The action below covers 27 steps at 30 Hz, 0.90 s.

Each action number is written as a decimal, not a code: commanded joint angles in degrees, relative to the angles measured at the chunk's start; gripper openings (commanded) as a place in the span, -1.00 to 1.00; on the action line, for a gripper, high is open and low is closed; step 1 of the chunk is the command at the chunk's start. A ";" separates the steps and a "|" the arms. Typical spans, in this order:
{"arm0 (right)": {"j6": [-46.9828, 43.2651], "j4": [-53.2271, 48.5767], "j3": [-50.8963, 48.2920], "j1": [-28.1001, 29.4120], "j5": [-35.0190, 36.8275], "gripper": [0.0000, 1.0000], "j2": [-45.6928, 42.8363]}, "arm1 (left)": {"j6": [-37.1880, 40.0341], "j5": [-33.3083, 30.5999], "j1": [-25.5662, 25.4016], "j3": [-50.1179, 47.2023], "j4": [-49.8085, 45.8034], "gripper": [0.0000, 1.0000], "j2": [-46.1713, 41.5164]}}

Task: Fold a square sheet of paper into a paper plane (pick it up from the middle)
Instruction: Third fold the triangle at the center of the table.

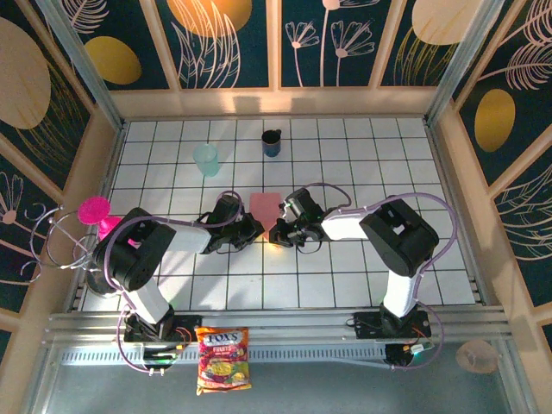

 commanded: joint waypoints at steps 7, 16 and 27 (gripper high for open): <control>-6.14 -7.82 -2.52 2.31 -1.61 -0.85 -1.54 | 0.41 -1.85 -0.32 -1.40 -4.29 -0.83 0.16; -8.29 -14.02 -7.09 3.36 0.44 -0.85 -8.37 | 0.94 -2.40 -0.29 -0.90 -5.19 -0.83 0.09; -7.69 -6.15 -3.31 3.10 8.09 -0.84 -15.14 | 1.46 -1.46 -0.35 0.00 -4.91 -0.83 -1.66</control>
